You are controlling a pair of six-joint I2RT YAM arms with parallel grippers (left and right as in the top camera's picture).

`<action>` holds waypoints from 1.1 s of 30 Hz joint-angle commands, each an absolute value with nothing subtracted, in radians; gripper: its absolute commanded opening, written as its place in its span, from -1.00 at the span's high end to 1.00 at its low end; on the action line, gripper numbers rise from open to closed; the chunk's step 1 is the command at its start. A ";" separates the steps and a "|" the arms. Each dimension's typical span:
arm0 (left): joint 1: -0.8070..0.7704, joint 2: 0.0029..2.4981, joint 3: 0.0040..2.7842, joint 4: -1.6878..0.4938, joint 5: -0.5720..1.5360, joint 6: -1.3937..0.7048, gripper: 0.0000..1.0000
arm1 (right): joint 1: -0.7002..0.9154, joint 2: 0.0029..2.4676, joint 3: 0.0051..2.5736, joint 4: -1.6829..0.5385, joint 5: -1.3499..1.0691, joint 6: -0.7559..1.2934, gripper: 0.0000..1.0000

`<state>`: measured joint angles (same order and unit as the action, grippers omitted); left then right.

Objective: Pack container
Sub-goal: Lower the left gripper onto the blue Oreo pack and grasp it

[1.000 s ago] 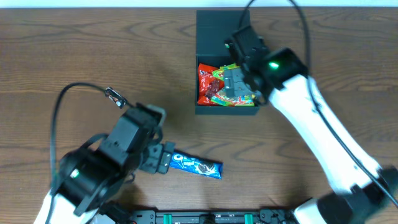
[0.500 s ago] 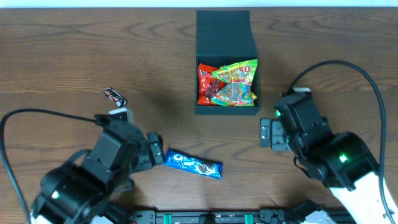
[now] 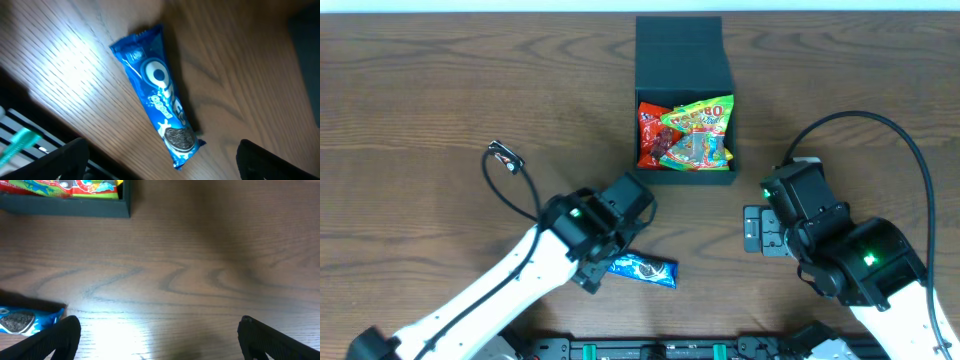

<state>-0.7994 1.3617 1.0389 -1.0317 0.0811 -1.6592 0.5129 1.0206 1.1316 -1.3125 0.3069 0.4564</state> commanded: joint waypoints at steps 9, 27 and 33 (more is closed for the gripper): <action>-0.841 1.495 1.031 -0.980 0.105 -1.714 -0.90 | 0.514 1.015 1.127 -1.329 0.315 0.471 -0.98; -0.860 1.686 0.984 -0.840 0.124 -1.713 -0.90 | 0.514 1.015 1.116 -1.328 0.314 0.471 -0.98; -0.886 1.736 0.984 -0.816 0.132 -1.713 -0.95 | 0.514 1.015 1.116 -1.328 0.314 0.471 -0.99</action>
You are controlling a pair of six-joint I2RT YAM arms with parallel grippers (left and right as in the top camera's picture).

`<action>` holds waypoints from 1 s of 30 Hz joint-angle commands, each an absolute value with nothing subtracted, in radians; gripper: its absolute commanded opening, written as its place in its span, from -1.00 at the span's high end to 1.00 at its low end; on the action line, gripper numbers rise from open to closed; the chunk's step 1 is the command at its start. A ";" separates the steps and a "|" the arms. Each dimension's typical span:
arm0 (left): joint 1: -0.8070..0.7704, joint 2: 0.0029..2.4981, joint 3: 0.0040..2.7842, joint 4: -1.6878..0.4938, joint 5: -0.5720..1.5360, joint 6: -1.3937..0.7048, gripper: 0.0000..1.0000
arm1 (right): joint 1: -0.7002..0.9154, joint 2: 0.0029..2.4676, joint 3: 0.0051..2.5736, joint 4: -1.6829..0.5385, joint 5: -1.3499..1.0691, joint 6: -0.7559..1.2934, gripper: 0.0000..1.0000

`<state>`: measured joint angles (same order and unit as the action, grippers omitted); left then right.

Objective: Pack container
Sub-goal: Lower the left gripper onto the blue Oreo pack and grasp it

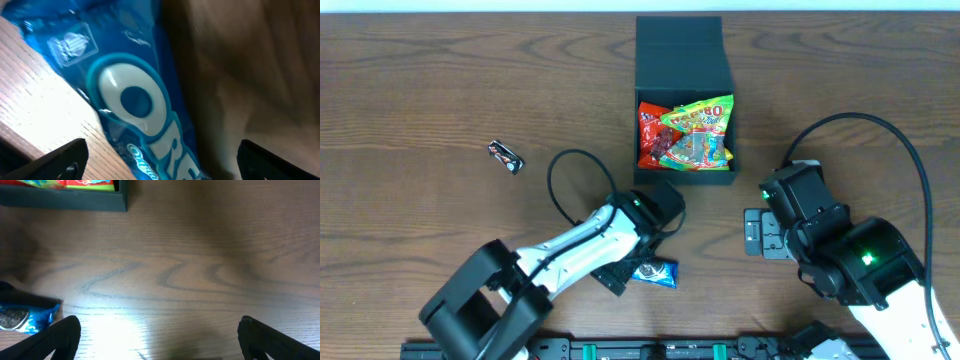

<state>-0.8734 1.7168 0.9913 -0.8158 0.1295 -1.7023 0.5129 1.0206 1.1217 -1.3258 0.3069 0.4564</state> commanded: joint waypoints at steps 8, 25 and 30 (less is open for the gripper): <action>-0.897 1.746 0.984 -0.804 0.131 -1.713 -0.25 | 0.514 1.015 1.116 -1.327 0.315 0.471 -0.98; -0.897 1.745 0.984 -0.802 0.168 -1.698 0.44 | 0.514 1.015 1.116 -1.327 0.315 0.471 -0.99; -0.897 1.745 0.984 -0.784 0.169 -1.643 0.60 | 0.514 1.015 1.116 -1.327 0.315 0.471 -0.99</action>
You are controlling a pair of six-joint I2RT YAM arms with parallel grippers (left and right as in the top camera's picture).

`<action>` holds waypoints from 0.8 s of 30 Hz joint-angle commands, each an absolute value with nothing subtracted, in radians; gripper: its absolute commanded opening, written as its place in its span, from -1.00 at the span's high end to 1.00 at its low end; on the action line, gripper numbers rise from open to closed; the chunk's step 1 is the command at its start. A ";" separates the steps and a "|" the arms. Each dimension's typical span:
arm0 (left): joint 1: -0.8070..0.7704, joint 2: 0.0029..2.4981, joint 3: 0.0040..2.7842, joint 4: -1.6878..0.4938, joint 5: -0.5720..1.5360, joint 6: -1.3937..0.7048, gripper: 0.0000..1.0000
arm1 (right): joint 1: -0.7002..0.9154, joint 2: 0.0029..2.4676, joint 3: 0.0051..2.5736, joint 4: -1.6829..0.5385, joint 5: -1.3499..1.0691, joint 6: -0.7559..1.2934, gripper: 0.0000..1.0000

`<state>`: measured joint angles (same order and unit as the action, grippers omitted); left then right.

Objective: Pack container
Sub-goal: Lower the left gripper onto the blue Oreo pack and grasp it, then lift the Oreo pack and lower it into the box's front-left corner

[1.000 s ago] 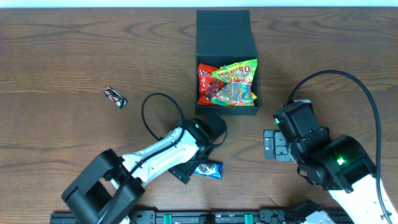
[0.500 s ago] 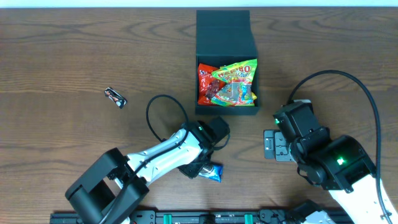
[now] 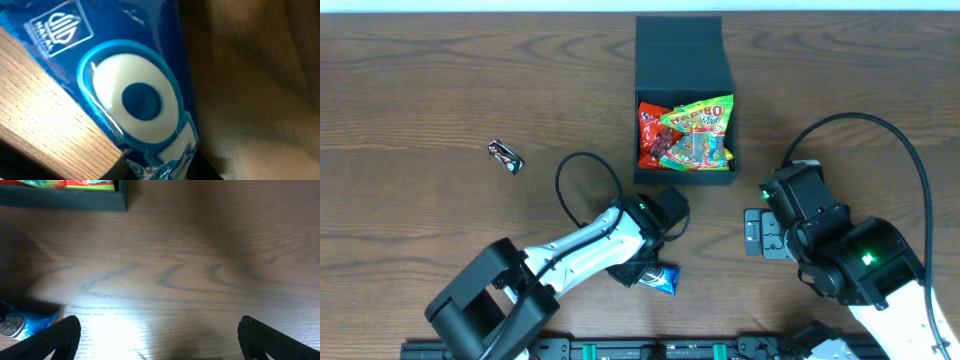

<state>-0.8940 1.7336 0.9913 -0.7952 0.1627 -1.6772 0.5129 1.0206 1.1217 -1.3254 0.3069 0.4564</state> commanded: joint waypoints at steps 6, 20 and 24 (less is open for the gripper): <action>-0.896 1.745 0.985 -0.764 0.165 -1.536 0.88 | 0.514 1.015 1.116 -1.326 0.315 0.471 -0.99; -0.876 1.433 1.315 -1.046 -0.123 -0.768 0.88 | 0.514 1.015 1.116 -1.299 0.341 0.471 -0.98; -0.788 1.495 1.503 -1.133 -0.116 -0.490 0.88 | 0.514 1.015 1.116 -1.291 0.341 0.471 -0.99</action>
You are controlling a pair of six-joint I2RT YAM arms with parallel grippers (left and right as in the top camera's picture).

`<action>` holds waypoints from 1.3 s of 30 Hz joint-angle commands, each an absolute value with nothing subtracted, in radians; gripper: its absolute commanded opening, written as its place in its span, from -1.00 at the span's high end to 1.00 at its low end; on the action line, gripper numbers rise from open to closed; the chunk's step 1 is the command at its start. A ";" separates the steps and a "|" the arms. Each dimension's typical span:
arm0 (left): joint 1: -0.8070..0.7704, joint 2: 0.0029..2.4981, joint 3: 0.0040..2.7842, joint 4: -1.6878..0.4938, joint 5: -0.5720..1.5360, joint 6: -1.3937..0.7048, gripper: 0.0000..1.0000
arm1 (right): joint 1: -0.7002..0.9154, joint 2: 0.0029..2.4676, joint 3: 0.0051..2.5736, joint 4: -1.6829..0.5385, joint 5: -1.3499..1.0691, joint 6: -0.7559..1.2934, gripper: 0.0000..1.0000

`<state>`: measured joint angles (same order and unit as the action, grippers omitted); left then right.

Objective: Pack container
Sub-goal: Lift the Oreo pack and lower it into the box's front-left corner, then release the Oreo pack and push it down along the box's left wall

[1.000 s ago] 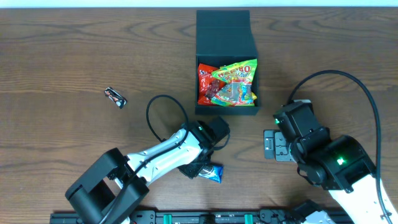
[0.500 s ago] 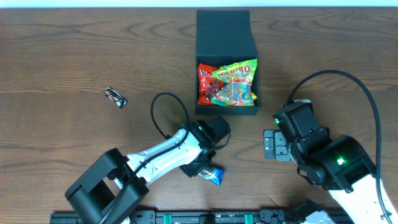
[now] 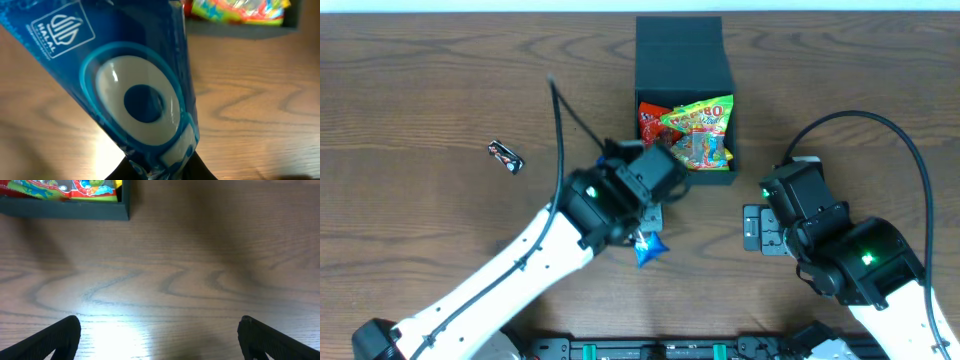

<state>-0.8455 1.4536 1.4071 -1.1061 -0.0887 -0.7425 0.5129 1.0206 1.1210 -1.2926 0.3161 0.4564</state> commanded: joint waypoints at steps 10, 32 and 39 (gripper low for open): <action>-0.672 1.790 1.784 -1.150 0.001 -0.055 0.88 | 0.514 1.015 1.116 -1.293 0.341 0.472 -0.98; -0.569 2.054 1.784 -0.824 0.046 -0.173 0.88 | 0.514 1.016 1.116 -1.290 0.353 0.475 -0.98; -0.569 2.114 1.784 -0.818 0.072 -0.185 0.88 | 0.514 1.016 1.116 -1.287 0.352 0.475 -0.98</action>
<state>-0.5713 2.0773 1.7622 -0.8116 0.0547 -0.1616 0.5129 1.0206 1.1187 -1.2892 0.3336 0.4633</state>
